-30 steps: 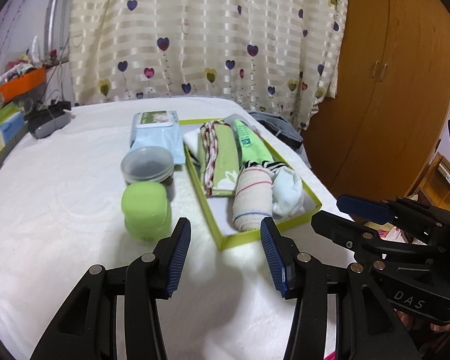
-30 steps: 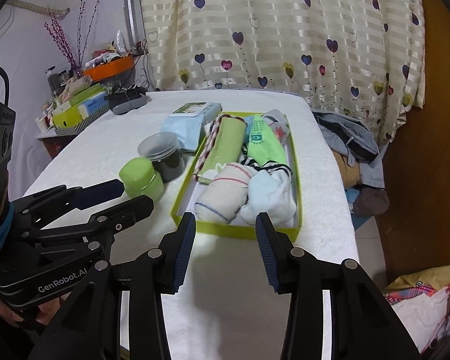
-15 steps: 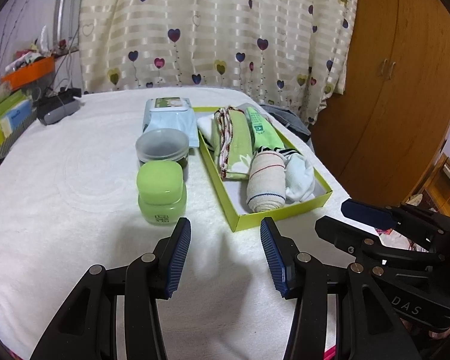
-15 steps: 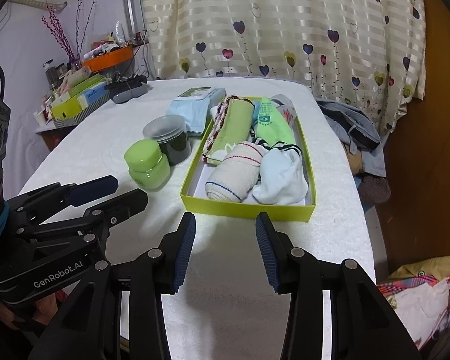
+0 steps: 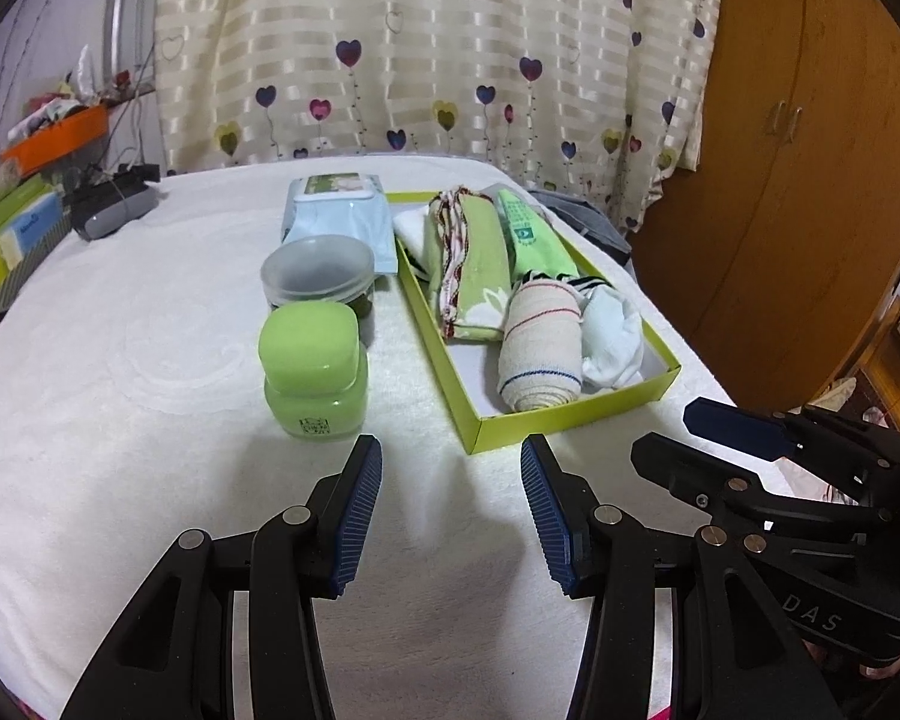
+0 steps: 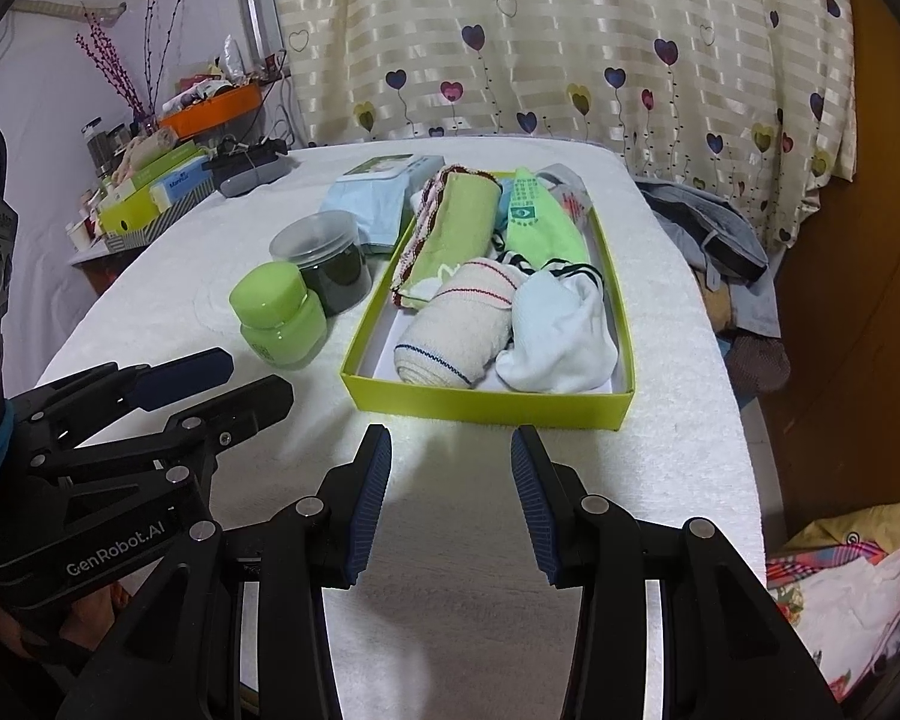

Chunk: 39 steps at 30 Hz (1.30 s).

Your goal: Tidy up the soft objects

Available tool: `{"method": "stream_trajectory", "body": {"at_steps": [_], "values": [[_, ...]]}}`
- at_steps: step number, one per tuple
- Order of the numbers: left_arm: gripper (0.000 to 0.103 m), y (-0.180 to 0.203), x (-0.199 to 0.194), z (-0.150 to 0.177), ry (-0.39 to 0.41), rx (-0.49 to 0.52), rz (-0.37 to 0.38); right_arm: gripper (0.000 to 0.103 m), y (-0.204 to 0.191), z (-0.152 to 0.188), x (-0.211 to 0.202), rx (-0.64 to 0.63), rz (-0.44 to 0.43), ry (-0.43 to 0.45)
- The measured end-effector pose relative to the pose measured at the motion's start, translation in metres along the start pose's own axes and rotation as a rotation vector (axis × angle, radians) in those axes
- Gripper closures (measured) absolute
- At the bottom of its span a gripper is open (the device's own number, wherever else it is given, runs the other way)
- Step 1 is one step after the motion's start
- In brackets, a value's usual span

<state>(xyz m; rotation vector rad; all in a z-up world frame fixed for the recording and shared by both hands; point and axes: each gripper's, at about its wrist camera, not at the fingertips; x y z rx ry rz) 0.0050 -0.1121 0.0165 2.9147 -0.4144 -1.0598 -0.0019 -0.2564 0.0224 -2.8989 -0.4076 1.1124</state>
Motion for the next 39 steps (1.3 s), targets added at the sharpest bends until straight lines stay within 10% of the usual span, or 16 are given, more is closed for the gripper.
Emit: {"method": "stream_trajectory", "body": {"at_steps": [39], "values": [[0.056, 0.001, 0.014, 0.006, -0.048, 0.02, -0.026, 0.06, -0.006, 0.002, 0.014, -0.006, -0.011, -0.027]]}}
Point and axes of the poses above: each gripper's, at about its wrist camera, not at the fingertips, and x roughly the way its jaws point, y to its right, z to its underside, and after that the axes turned 4 degrees about y, right-handed
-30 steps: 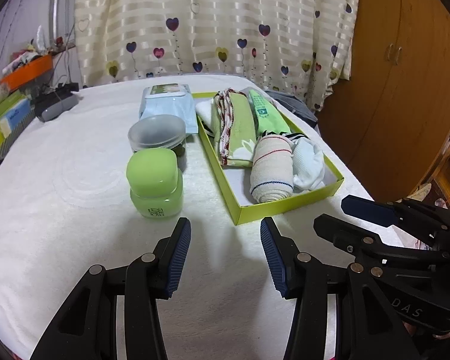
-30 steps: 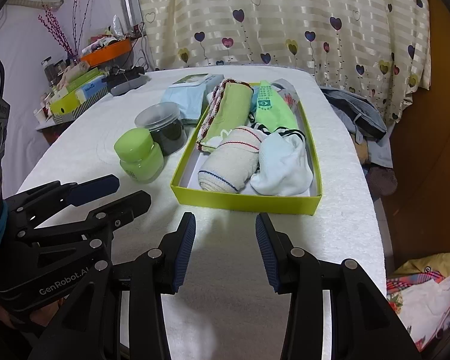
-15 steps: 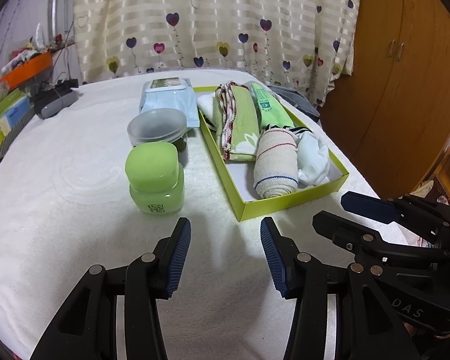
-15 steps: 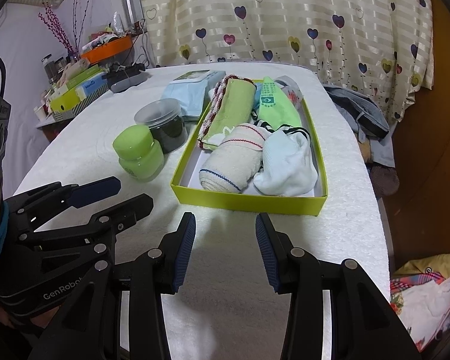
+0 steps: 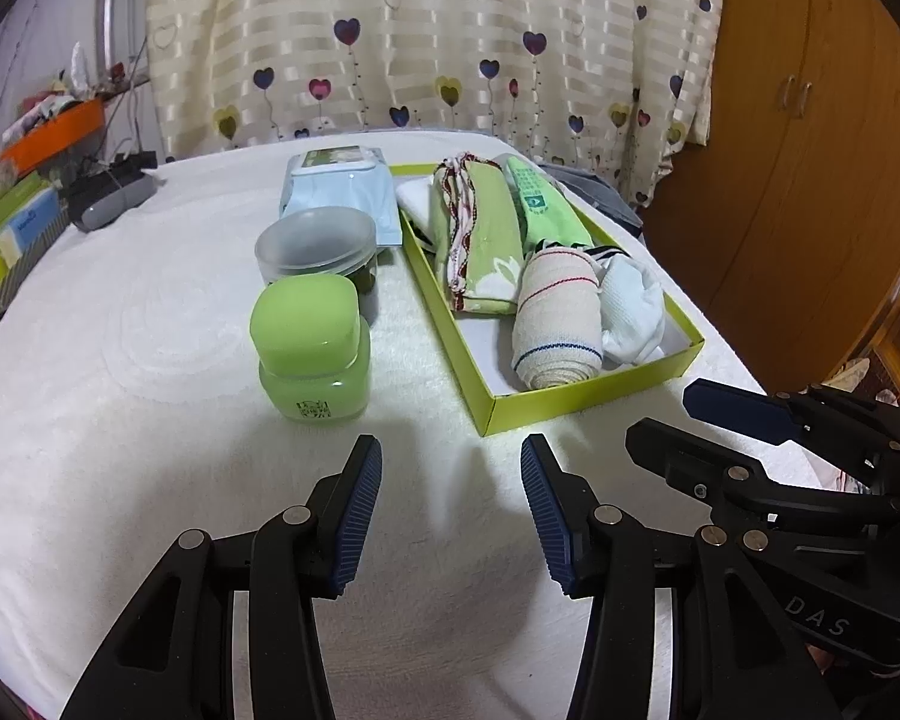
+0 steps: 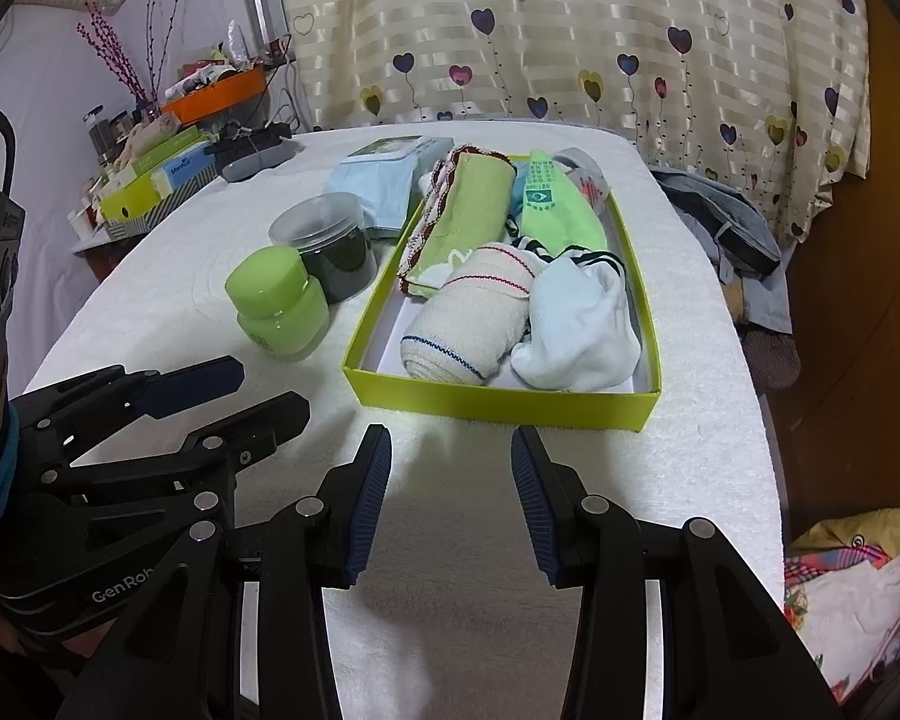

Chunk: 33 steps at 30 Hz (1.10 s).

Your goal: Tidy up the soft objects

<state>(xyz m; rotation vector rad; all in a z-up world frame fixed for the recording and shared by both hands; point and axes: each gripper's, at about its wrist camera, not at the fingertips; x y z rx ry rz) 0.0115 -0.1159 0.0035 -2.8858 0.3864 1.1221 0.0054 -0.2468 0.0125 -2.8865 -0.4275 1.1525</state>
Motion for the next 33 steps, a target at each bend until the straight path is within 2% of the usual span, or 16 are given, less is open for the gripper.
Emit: {"method": "stream_trajectory", "body": {"at_steps": [33], "values": [[0.056, -0.0035, 0.0029, 0.002, -0.009, -0.005, 0.001, 0.06, 0.0, -0.0011, 0.0007, -0.001, 0.0, -0.002]]}}
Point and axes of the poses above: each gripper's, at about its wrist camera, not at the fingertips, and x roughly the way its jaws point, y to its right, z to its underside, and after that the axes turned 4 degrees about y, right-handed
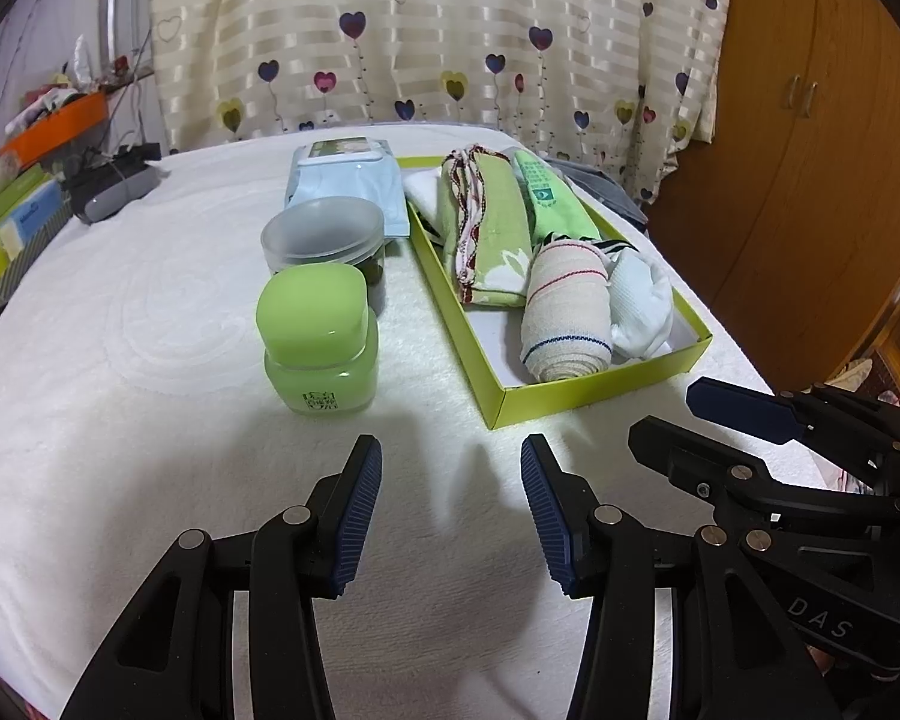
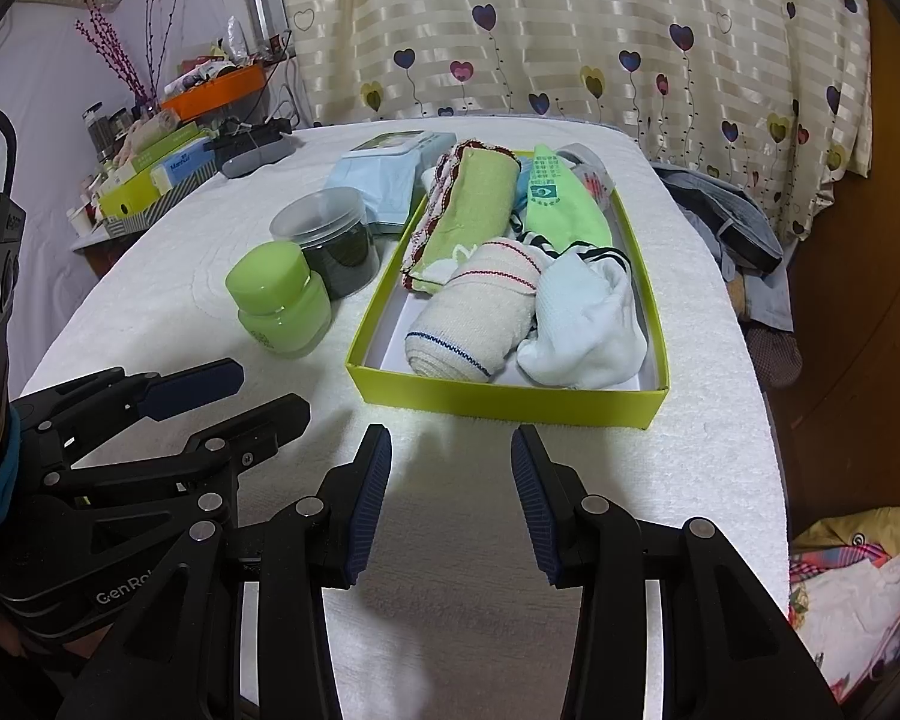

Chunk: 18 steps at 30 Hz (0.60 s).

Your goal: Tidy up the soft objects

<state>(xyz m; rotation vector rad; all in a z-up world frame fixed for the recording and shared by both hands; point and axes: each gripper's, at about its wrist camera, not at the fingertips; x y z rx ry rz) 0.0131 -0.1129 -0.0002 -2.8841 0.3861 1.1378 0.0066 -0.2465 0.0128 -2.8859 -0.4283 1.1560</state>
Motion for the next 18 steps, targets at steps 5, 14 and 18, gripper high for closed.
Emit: {"method": "stream_trajectory", "body": {"at_steps": [5, 14, 18], "values": [[0.056, -0.0007, 0.0001, 0.0, 0.0, 0.0, 0.0, 0.06, -0.0003, 0.0, 0.0002, 0.0, 0.0, 0.0], [0.056, -0.0018, 0.0, 0.0001, -0.001, 0.001, -0.002, 0.06, -0.0004, -0.0004, 0.0001, 0.0, 0.0, -0.002], [0.056, -0.0017, 0.0002, -0.0002, -0.002, 0.001, 0.0, 0.06, -0.0002, -0.0004, 0.0009, 0.0, 0.0, -0.003]]}}
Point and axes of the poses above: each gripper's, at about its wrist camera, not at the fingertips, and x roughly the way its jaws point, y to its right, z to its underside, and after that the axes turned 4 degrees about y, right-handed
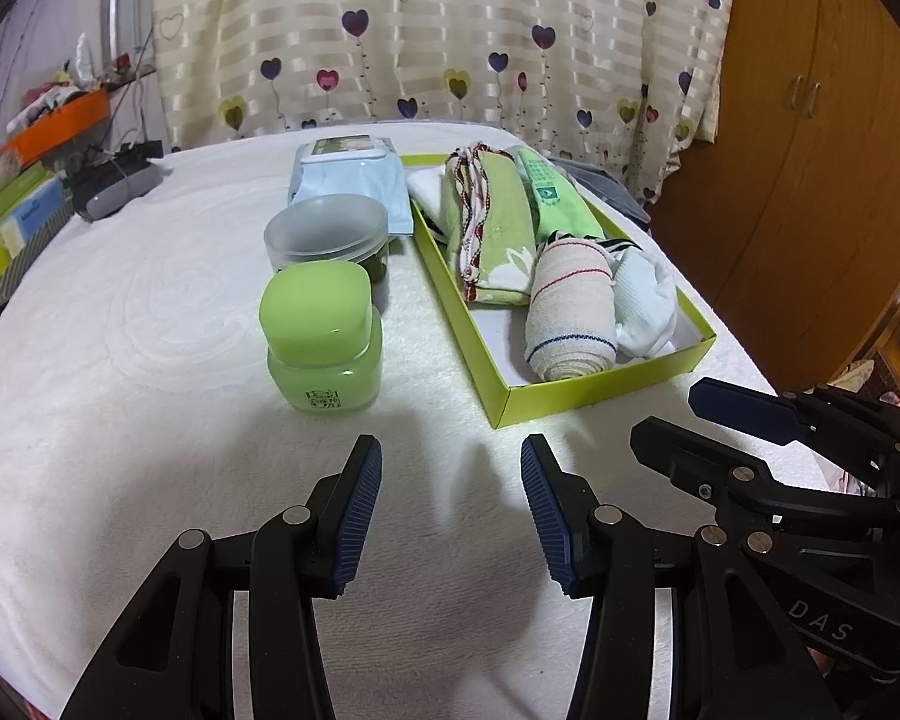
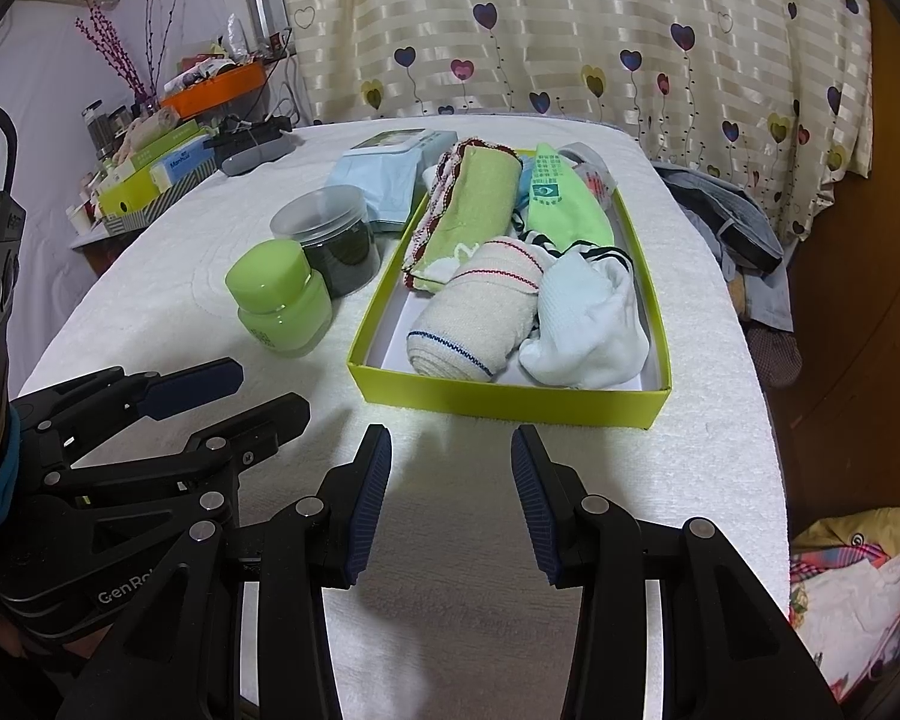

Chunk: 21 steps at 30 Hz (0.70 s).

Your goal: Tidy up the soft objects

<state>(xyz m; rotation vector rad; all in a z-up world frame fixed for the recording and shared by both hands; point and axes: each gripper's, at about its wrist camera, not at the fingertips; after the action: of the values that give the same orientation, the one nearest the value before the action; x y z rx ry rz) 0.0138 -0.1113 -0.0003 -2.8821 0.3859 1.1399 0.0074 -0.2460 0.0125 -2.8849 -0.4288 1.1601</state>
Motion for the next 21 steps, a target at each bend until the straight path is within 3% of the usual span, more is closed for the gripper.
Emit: {"method": "stream_trajectory", "body": {"at_steps": [21], "values": [[0.056, -0.009, 0.0, 0.002, 0.0, 0.011, -0.026, 0.06, -0.002, 0.002, 0.002, 0.001, -0.004, -0.001]]}}
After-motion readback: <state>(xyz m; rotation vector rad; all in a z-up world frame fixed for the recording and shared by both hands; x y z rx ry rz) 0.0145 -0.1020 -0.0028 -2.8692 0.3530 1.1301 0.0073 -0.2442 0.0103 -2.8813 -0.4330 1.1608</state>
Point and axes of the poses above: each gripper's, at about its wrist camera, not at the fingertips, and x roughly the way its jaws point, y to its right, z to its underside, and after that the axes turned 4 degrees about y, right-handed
